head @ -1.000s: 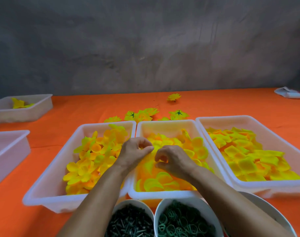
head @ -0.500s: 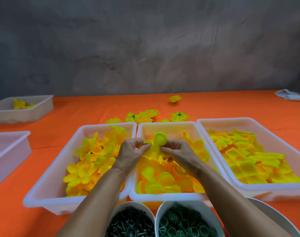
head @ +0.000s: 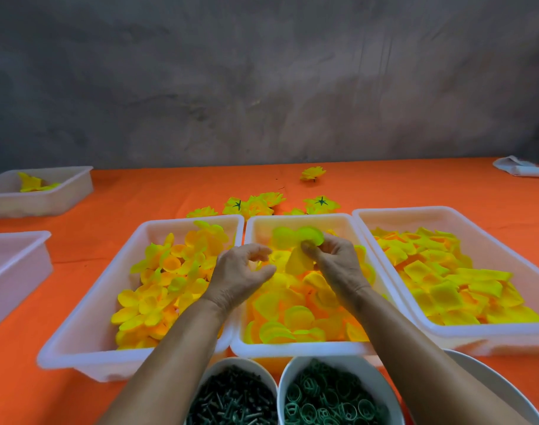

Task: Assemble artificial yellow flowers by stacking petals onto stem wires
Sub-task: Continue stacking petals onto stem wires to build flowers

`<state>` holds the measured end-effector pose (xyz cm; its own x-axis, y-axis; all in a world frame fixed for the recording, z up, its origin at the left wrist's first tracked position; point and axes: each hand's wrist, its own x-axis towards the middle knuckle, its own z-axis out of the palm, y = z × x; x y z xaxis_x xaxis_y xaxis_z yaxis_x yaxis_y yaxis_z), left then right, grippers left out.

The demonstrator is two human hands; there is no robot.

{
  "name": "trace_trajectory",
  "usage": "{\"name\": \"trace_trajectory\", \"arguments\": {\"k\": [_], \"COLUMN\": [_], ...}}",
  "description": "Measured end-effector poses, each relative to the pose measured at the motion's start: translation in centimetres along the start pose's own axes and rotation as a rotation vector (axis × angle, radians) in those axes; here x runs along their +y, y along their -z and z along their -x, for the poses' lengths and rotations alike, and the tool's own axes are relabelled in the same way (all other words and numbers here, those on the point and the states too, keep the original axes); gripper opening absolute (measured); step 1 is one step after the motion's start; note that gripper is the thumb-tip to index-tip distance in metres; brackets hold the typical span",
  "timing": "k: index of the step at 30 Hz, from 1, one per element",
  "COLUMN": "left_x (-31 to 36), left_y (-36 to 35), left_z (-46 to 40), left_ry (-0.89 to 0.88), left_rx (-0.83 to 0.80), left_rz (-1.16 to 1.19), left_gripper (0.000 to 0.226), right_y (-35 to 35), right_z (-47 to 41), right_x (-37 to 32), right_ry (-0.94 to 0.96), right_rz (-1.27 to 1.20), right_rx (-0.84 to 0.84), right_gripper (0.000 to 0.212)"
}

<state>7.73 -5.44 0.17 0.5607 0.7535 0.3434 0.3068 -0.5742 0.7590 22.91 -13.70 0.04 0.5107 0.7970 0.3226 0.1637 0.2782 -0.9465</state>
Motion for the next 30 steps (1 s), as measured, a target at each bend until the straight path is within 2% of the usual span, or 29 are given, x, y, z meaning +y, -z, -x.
{"name": "trace_trajectory", "arguments": {"k": [2,3,5,7,10,13,18,21,23,27,30], "left_x": [0.1,0.2,0.2,-0.1,-0.3,-0.2,0.2,0.3,0.5,1.5,2.1], "left_y": [0.1,0.1,0.1,0.0,-0.1,0.0,0.3,0.5,0.7,0.9,0.8], "left_z": [0.0,0.0,-0.1,-0.2,-0.2,-0.1,0.0,-0.1,-0.1,-0.2,-0.4], "left_ry": [0.018,0.024,0.016,-0.017,-0.043,-0.144,-0.227,-0.132,-0.078,-0.031,-0.010], "left_rx": [-0.107,-0.155,-0.225,-0.234,-0.141,-0.023,0.107,0.142,0.163,0.200,0.213], "left_rz": [-0.220,-0.290,-0.395,-0.433,-0.281,-0.119,-0.025,0.027,0.097,0.232,0.256], "left_gripper": [0.044,0.046,0.035,0.022,0.016,0.014,0.026,0.032,0.035,0.035,0.033], "right_y": [0.2,0.2,0.1,0.1,0.1,-0.1,-0.2,-0.2,-0.2,-0.1,0.1], "right_z": [-0.2,-0.3,-0.2,-0.3,-0.4,-0.6,-0.4,-0.2,-0.2,0.1,0.3], "right_x": [0.2,0.4,0.6,0.6,0.3,0.5,0.4,0.1,-0.2,-1.1,-2.1], "right_ry": [-0.013,-0.024,-0.030,-0.020,-0.009,-0.038,-0.143,-0.206,-0.237,-0.220,-0.216], "right_rz": [0.028,0.049,0.089,0.099,0.099,0.116,0.053,-0.040,-0.076,-0.090,-0.070], "right_rx": [0.048,0.048,0.030,0.024,0.040,0.062,0.020,-0.077,-0.150,-0.273,-0.259], "right_gripper": [0.019,0.015,0.010,0.015,0.037,0.043,0.027,0.028,0.015,0.008,0.009]}}
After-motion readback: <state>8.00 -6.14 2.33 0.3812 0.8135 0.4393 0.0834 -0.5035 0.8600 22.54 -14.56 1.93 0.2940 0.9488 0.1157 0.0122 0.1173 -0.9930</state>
